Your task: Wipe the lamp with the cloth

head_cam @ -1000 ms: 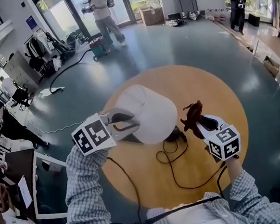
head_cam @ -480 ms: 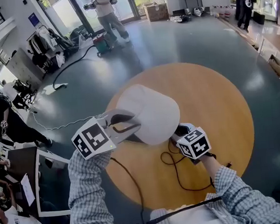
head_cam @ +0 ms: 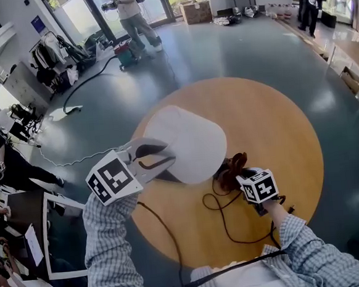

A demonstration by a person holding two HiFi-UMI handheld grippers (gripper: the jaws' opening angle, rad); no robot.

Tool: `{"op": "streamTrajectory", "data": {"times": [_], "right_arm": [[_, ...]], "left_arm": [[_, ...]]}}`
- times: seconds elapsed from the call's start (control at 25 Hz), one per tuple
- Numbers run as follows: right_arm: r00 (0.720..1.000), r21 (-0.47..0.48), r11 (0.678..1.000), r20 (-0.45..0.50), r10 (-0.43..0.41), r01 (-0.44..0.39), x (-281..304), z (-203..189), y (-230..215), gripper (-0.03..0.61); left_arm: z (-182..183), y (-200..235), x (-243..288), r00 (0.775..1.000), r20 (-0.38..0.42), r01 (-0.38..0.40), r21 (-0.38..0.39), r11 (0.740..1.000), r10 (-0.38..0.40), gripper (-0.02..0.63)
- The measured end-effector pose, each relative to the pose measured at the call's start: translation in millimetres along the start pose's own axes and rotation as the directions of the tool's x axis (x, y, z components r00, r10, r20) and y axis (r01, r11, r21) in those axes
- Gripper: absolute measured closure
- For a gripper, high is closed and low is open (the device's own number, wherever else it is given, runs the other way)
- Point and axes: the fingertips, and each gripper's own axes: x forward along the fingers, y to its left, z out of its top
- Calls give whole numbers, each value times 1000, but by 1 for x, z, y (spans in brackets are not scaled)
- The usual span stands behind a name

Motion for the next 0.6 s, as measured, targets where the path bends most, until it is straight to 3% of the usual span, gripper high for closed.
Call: {"op": "streamTrajectory", "data": {"times": [0.12, 0.32, 0.6], "right_arm": [[1000, 19, 1000, 6, -3, 3, -1, -1, -2, 500], [993, -47, 997, 99, 64, -59, 0, 31, 29, 500], [946, -166, 971, 248, 209, -171, -8, 92, 94, 500]], "left_arm": [[0, 1, -1, 1000, 2, -6, 3, 1000, 6, 517], [3, 0, 0, 1000, -2, -7, 11, 1000, 7, 515], [-1, 3, -1, 1000, -8, -12, 15, 1000, 12, 514]]}}
